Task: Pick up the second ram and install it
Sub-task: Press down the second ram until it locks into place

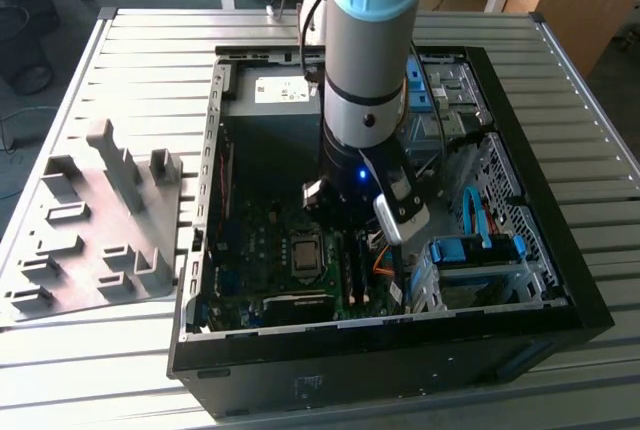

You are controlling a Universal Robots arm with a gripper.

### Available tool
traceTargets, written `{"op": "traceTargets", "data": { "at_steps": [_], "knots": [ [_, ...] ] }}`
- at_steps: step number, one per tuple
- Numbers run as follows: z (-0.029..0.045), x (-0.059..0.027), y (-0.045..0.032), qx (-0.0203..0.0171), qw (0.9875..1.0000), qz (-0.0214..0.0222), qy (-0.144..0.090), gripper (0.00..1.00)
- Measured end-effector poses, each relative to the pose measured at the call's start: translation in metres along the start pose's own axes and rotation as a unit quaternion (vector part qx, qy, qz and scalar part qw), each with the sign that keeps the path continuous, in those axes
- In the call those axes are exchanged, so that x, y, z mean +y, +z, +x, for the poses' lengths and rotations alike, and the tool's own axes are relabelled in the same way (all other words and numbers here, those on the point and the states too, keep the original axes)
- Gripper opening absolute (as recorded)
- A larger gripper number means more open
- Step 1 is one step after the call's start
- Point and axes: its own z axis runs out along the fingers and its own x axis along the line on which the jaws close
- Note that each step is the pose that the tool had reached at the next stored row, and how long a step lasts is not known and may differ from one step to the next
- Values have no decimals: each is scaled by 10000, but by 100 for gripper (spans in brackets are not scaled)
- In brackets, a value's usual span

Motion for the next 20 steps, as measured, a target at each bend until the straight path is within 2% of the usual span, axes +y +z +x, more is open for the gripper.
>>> {"op": "traceTargets", "data": {
  "at_steps": [4,7,18,20],
  "knots": [
    [2,159,31,2,10000,0,0,10],
    [1,168,2,1,10000,1,-1,10],
    [-14,143,-494,-1,10000,-1,0,10],
    [-16,140,-543,-1,10000,0,-1,10]
  ]
}}
